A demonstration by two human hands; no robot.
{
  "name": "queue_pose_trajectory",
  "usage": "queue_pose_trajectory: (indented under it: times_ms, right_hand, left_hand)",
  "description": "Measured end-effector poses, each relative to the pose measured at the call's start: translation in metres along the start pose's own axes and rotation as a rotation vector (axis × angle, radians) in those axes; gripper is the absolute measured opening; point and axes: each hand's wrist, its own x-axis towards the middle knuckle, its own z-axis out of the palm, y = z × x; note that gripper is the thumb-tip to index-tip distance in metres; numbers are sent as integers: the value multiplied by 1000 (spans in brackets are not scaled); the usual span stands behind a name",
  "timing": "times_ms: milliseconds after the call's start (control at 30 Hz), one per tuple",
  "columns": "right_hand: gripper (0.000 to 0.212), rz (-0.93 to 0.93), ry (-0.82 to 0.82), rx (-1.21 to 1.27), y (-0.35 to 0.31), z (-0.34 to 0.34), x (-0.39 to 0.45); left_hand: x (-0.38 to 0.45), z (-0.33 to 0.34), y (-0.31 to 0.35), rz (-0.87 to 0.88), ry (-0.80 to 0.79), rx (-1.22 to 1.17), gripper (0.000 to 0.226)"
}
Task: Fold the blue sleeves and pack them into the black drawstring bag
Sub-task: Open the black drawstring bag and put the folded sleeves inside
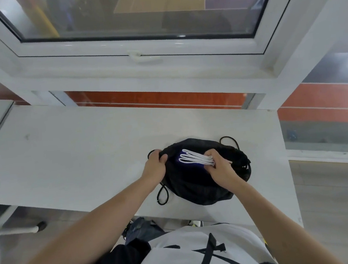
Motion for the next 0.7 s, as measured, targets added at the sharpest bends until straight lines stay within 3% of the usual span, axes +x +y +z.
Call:
queue_pose_trajectory:
  times_ms: [433, 700]
  right_hand:
    - [27, 48, -172, -127, 1, 28, 36]
    - [37, 98, -286, -593, -5, 34, 65]
  left_hand:
    - [-13, -12, 8, 147, -68, -13, 20]
    - [-18, -21, 17, 258, 1, 9, 17]
